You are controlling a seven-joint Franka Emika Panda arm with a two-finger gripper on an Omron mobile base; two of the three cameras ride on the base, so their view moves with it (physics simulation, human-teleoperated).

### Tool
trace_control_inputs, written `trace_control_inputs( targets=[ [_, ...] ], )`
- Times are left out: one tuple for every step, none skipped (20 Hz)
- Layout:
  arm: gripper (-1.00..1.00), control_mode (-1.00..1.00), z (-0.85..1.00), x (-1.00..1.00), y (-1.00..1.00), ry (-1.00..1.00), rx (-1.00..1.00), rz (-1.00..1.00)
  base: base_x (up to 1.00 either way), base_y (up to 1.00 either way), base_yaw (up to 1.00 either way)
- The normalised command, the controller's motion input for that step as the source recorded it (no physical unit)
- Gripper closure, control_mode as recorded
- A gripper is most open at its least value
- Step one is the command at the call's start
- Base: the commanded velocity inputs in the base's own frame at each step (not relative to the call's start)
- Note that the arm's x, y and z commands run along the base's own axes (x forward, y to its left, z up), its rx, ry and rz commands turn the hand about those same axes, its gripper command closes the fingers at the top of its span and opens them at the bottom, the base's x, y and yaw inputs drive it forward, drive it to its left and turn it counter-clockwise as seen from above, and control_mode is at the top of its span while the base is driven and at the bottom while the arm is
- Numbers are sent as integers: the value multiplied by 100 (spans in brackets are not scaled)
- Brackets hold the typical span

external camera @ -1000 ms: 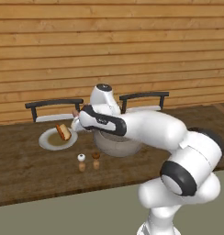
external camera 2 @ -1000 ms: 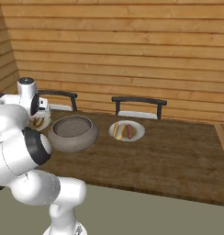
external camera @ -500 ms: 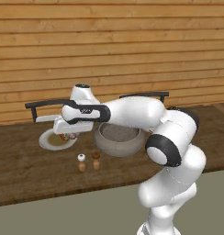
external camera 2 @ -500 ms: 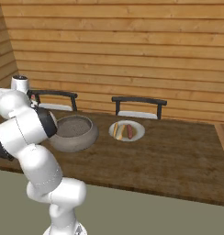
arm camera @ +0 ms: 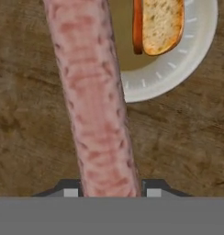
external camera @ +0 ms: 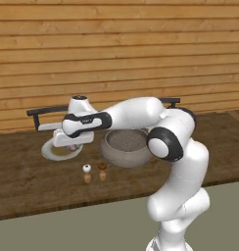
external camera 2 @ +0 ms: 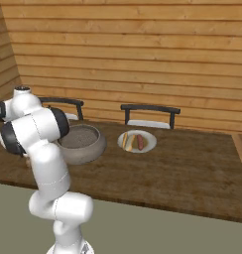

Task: Place one bun and one sausage from the bowl on each plate.

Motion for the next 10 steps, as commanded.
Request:
trace_control_inputs(
  targets=[
    [100, -100, -30, 52, 0, 0, -6, -1, 0, 0, 0],
    [100, -100, -34, 52, 4, 0, -7, -1, 0, 0, 0],
    [100, -100, -36, 53, 12, 0, -9, -1, 0, 0, 0],
    [100, -100, -40, 45, 18, 0, -10, -1, 0, 0, 0],
    [100, -100, -44, 32, 16, 0, -9, 0, 0, 0, 0],
    [100, -100, -48, 27, 19, 0, -10, 0, 0, 0, 0],
    [100, -100, -34, 11, 19, 0, -7, 0, 0, 0, 0],
    [100, -100, -20, 6, 22, 5, -5, 0, 0, 0, 0],
    [100, -100, -21, 0, 28, 5, -5, 0, 0, 0, 0],
    [100, -100, -18, 0, 21, 4, -4, 0, 0, 0, 0]
  ],
)
